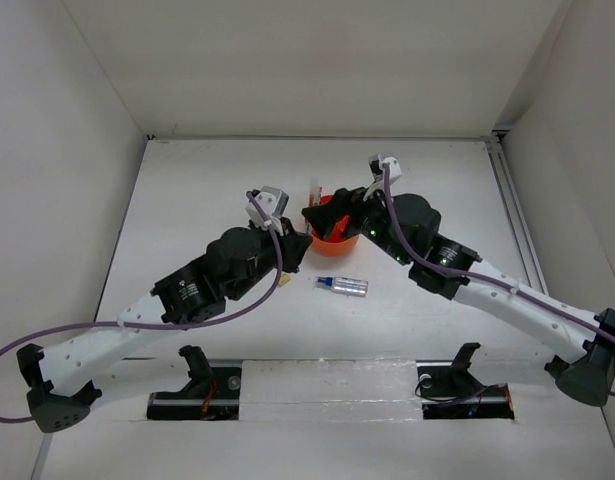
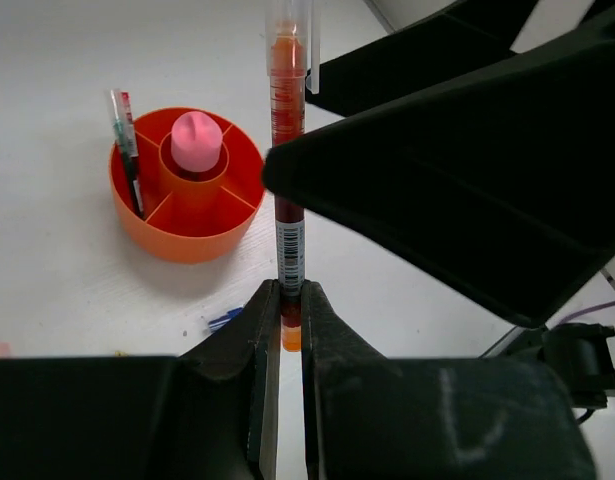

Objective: Sort the stationery into containers
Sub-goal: Place the pen in the storage box, then pick up the stationery from the center of the board.

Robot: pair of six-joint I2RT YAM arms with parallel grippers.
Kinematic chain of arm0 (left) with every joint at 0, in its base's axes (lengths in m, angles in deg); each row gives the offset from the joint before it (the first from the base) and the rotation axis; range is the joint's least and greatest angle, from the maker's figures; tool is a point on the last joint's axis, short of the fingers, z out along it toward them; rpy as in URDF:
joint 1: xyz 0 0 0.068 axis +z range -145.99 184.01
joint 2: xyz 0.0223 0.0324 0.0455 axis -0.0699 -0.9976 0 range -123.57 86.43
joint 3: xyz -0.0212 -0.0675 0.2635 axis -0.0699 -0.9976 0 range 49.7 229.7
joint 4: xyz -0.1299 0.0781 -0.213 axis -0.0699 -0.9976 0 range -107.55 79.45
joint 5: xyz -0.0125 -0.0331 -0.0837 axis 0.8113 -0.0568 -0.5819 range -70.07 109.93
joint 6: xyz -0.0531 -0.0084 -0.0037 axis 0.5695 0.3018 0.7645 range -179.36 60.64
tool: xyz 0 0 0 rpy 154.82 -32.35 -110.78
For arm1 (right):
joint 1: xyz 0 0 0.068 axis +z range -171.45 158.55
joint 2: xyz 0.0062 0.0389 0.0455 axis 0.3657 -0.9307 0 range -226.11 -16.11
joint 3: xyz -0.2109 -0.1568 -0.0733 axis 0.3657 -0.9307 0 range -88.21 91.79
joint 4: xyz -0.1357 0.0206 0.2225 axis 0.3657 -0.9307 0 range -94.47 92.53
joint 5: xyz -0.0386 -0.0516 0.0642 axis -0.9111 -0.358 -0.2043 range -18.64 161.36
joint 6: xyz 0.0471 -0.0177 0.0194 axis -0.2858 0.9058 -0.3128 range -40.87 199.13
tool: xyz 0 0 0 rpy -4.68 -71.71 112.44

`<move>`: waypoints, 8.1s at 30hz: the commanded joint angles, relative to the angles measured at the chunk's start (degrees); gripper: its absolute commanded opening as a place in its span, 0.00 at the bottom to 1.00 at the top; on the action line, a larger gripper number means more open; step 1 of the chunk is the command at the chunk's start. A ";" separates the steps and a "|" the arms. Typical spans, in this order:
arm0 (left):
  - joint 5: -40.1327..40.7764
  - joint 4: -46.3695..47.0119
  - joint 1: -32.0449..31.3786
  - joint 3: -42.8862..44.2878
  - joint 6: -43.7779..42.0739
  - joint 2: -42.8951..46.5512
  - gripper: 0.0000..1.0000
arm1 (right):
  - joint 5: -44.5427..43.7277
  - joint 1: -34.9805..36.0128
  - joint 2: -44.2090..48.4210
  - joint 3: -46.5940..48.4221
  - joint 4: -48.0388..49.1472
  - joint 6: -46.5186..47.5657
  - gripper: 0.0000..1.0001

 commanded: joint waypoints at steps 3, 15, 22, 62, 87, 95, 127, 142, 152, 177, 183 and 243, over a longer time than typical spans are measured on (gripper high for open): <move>-4.62 4.39 -0.06 -1.13 -2.70 0.40 0.00 | 5.08 -0.02 -0.69 2.81 7.80 -0.96 0.90; -5.76 4.39 -0.06 -1.14 -2.70 -1.27 0.00 | 10.10 -1.69 -1.84 2.80 10.35 -2.62 0.35; -0.24 2.91 -0.06 0.00 -2.70 -0.22 0.00 | 13.97 -2.83 -4.12 2.80 10.35 -3.16 0.00; 13.49 -16.88 -0.06 -3.95 4.85 13.58 1.00 | 12.74 -15.75 -36.99 3.69 48.14 14.42 0.00; 11.38 -15.82 -0.06 -3.95 3.80 15.25 1.00 | 14.50 -16.28 -38.57 -1.68 49.99 16.71 0.04; 11.38 -15.30 -0.06 -3.95 3.80 15.78 1.00 | 15.73 -16.81 -39.10 -3.44 51.04 16.71 0.15; 16.28 -19.24 2.49 -2.64 8.01 10.16 1.00 | -2.09 -6.35 -13.36 -1.06 25.85 17.67 1.00; 16.66 -14.69 2.49 -1.57 19.27 -15.85 1.00 | -4.67 -2.57 18.02 -6.34 -9.23 13.46 1.00; -0.41 3.07 16.37 -12.48 11.18 -22.00 0.98 | 6.85 -2.57 18.55 -8.97 -10.66 12.84 1.00; -6.11 9.14 16.37 -18.28 11.27 -30.89 0.71 | 13.44 -2.04 16.53 -8.45 -6.70 10.56 1.00; -6.11 8.61 16.37 -17.66 11.27 -31.95 0.63 | 13.44 -2.04 17.06 -8.97 -6.70 10.03 1.00; -5.50 9.31 13.30 -17.48 12.32 -15.17 0.00 | 0.17 -0.99 22.60 -8.36 -8.11 3.53 1.00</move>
